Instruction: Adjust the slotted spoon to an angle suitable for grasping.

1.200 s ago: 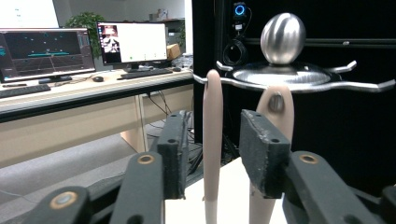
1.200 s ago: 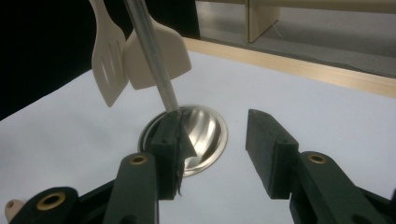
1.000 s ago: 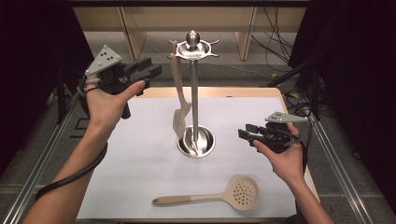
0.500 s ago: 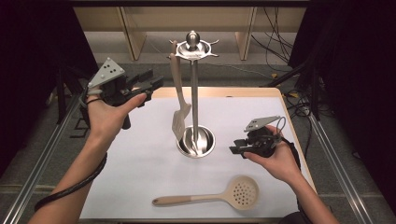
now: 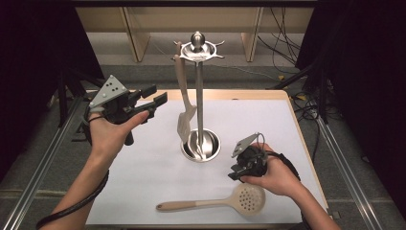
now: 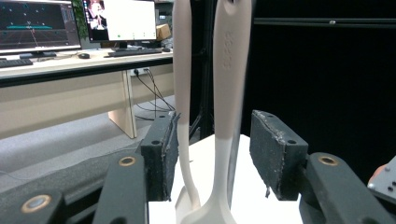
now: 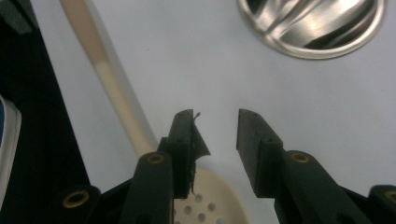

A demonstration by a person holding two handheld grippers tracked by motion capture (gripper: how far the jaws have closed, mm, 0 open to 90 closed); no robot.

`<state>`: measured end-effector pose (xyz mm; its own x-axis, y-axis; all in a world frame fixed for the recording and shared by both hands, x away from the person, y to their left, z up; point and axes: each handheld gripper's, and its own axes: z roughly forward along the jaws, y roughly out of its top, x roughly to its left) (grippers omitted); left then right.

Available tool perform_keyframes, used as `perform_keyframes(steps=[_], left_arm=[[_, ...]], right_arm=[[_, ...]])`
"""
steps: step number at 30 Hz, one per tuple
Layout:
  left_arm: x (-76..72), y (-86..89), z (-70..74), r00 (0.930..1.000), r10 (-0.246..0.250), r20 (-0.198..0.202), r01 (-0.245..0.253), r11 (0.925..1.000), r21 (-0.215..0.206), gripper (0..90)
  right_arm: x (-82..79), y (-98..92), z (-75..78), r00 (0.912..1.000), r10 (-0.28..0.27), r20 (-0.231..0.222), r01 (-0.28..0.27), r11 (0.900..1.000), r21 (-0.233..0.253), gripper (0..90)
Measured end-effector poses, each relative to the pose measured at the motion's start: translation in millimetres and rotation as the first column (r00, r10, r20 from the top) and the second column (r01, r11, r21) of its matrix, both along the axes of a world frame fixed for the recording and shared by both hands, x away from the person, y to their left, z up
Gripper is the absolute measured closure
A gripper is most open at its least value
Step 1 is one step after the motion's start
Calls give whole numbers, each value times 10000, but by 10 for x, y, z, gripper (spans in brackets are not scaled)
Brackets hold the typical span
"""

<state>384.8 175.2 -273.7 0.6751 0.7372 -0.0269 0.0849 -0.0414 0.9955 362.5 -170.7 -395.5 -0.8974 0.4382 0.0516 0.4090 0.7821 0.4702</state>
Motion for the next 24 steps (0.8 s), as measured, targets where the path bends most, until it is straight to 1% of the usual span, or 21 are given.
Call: perform_keyframes(steps=[3,4,5,7,8,9,10,12,13,14,15,17,18,19,20,21,22,23,24], left_arm=[[-20,6,-35,10000,44,-3,-44,10000,16,504],[-23,9,-47,10000,43,-16,-43,10000,54,504],[-26,9,-57,10000,29,-52,-29,10000,29,502],[-29,13,-84,10000,-1,-96,1,10000,60,501],[-31,15,-93,9999,-1,-105,2,10000,75,501],[-34,16,-104,9999,8,-128,-8,10000,60,500],[-36,19,-117,9999,-3,-119,4,10000,74,500],[-42,21,-137,9999,1,-152,1,10000,83,499],[-44,21,-149,9999,-14,-155,15,10000,88,499],[-50,20,-161,9998,-29,-219,30,10000,44,499],[-50,24,-171,9998,-35,-205,37,10000,77,499],[-49,21,-186,9997,-38,-255,39,10000,32,499],[-49,28,-187,9996,-25,-286,27,10000,60,498],[-48,35,-186,9997,-13,-261,15,10000,74,499],[-47,39,-185,9998,6,-221,-5,10000,80,499],[-50,42,-185,9997,10,-236,-8,10000,72,499],[-51,45,-188,9997,6,-247,-5,10000,55,499],[-50,48,-191,9997,16,-236,-14,10000,75,499],[-50,49,-197,9996,28,-275,-26,10000,67,499]], right_arm=[[-45,85,-27,9988,459,-148,-464,9981,-410,678],[-54,113,-45,9982,546,-257,-557,9975,-443,679],[-73,144,-57,9980,491,-409,-512,9973,-530,680],[-75,184,-85,9961,792,-392,-817,9944,-667,681],[-82,215,-113,9946,918,-480,-955,9920,-821,683],[-84,229,-130,9935,949,-630,-1000,9915,-833,685],[-79,246,-149,9916,1139,-616,-1191,9888,-895,699],[-93,289,-194,9888,1253,-809,-1329,9865,-962,757],[-106,306,-209,9886,1236,-859,-1319,9863,-995,787],[-132,330,-224,9873,1153,-1095,-1272,9859,-1083,819],[-144,356,-253,9835,1414,-1132,-1538,9821,-1090,851],[-179,415,-300,9759,1688,-1385,-1853,9758,-1158,900],[-191,441,-323,9706,1816,-1578,-2012,9724,-1185,900],[-197,462,-338,9667,1960,-1644,-2178,9677,-1273,900],[-189,466,-352,9649,2130,-1534,-2353,9610,-1454,900],[-196,493,-369,9630,2241,-1495,-2450,9594,-1397,900],[-205,511,-375,9608,2370,-1442,-2575,9552,-1457,895],[-211,528,-373,9638,2292,-1359,-2496,9552,-1591,864],[-192,536,-382,9607,2498,-1207,-2673,9501,-1611,812]])
